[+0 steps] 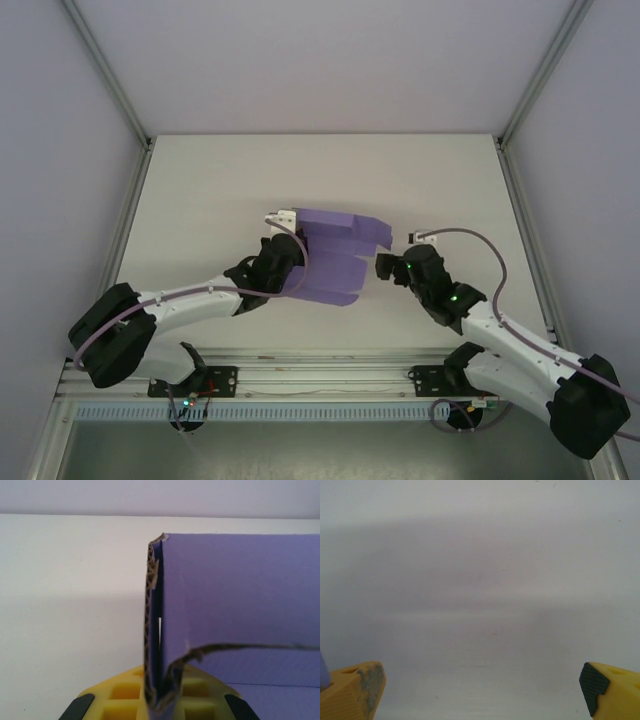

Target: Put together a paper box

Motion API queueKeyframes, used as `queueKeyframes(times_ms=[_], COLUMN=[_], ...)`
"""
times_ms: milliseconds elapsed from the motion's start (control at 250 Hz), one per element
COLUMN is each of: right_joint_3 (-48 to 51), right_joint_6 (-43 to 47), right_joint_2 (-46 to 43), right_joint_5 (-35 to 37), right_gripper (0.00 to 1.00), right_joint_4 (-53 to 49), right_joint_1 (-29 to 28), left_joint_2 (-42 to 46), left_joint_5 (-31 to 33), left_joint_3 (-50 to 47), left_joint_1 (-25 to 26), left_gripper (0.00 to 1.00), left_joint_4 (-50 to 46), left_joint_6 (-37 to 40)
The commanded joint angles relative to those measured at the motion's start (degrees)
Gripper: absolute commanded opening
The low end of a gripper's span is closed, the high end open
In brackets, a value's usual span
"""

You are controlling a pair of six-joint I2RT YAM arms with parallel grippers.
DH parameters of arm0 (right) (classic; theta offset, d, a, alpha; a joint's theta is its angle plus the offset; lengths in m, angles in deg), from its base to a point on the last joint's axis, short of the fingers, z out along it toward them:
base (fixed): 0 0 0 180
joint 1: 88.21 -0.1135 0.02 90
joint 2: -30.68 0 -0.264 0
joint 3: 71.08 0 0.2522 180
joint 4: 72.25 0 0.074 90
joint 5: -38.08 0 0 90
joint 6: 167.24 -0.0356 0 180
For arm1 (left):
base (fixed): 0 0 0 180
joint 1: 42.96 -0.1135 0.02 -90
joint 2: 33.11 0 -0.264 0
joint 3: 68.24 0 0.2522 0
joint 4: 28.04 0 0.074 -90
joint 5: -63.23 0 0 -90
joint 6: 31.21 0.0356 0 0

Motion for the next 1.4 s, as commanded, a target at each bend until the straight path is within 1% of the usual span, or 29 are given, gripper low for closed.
queueKeyframes(times_ms=[0,148,248,392,496,600,727,787,911,975,1015,1063,1099,1155,1175,1215,1315,1395], right_joint_3=[0.7,0.4,0.1,-2.0,-3.8,-5.2,-6.6,-7.3,-6.7,-5.9,-5.7,-6.5,-7.1,-8.3,-8.4,-8.1,-7.4,-5.8], right_joint_6=[0.6,4.0,6.0,7.0,7.6,8.0,8.1,8.2,8.8,7.9,6.0,3.3,5.4,11.7,13.3,13.3,12.0,10.3], right_joint_2=[0.6,1.5,3.0,7.8,11.7,15.4,19.8,20.3,16.7,13.8,11.0,8.2,6.4,3.7,2.8,0.9,-2.9,-4.8], right_joint_5=[-2.2,-4.0,-5.8,-10.9,-10.7,-5.9,2.8,4.7,2.8,4.2,5.6,6.3,4.1,-3.4,-5.0,-5.2,-10.6,-8.7], right_gripper=[1.00,1.00,1.00,1.00,1.00,1.00,1.00,1.00,1.00,1.00,1.00,1.00,1.00,1.00,1.00,1.00,1.00,1.00], right_joint_4=[6.1,11.5,15.0,17.5,18.9,20.4,21.5,20.3,18.0,15.8,13.0,7.2,3.8,-1.4,-2.5,-3.7,-3.5,-0.1], right_joint_1=[0.2,0.2,0.2,0.2,-0.1,-1.5,-4.0,-4.5,-4.6,-4.5,-4.5,-4.0,-3.2,-1.6,-1.3,-0.7,1.9,2.8], left_joint_2=[-0.7,-1.8,-2.6,-3.5,-4.3,-5.1,-6.0,-6.4,-7.1,-7.1,-7.0,-6.9,-6.8,-6.6,-6.7,-6.6,-6.3,-5.8], left_joint_5=[-1.0,-3.1,-3.8,-5.4,-5.8,-5.6,-5.0,-4.4,-4.6,-5.6,-6.1,-6.4,-6.2,-5.7,-5.7,-6.0,-7.3,-8.1], left_joint_3=[0.5,0.2,1.0,2.2,3.4,3.9,4.6,4.6,4.3,3.8,3.2,2.7,2.5,2.2,2.0,1.6,0.4,-0.6], left_joint_1=[-0.4,-0.3,-0.6,-0.6,-0.6,-0.6,-0.6,-0.7,-1.8,-2.9,-3.4,-3.9,-4.3,-4.6,-4.7,-5.1,-6.3,-6.6], left_gripper=[0.00,0.00,0.00,0.00,0.00,0.00,0.00,0.00,0.00,0.00,0.00,0.00,0.00,0.00,0.00,0.00,0.00,0.00], left_joint_4=[-0.6,1.0,0.2,0.4,-0.4,-0.7,-1.5,-1.7,-2.1,-1.9,-1.6,-1.3,-1.5,-2.1,-2.2,-2.2,-1.2,-0.3], left_joint_6=[-0.1,1.1,1.0,-0.1,-0.5,-1.0,-1.5,-1.5,-2.6,-3.5,-3.9,-4.1,-4.1,-4.1,-4.3,-4.8,-6.0,-5.7])
